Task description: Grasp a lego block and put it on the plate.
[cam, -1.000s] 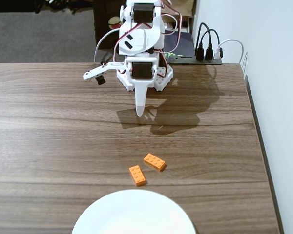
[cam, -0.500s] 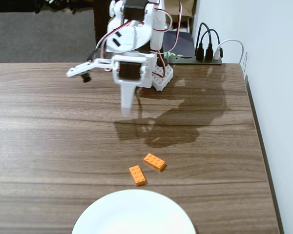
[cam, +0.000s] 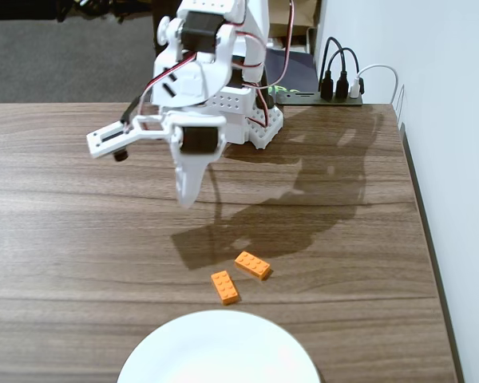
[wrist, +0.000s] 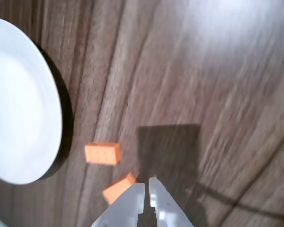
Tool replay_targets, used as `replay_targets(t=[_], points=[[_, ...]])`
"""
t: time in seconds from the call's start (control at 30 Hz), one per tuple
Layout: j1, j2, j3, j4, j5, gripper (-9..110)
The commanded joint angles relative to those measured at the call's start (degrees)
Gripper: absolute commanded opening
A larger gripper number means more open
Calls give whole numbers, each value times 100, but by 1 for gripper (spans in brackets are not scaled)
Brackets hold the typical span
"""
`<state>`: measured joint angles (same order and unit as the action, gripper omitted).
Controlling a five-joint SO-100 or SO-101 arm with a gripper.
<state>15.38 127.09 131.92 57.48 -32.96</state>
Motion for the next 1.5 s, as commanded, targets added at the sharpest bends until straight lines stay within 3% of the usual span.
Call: replay_targets(t=[0.0,0.53,0.8,1.0,1.07,1.47], points=[[44,-396,-536,-88,-677,1],[-343,-2382,-2461,439,-4245,1],[-686,-3138,-3366,967,-5212,6],[-703,-3586,-3665,1389,-5933,22],[-668,-3771,-3753,1494,-6117,22],[-703,-4474,-3964,1257,-6240,27]])
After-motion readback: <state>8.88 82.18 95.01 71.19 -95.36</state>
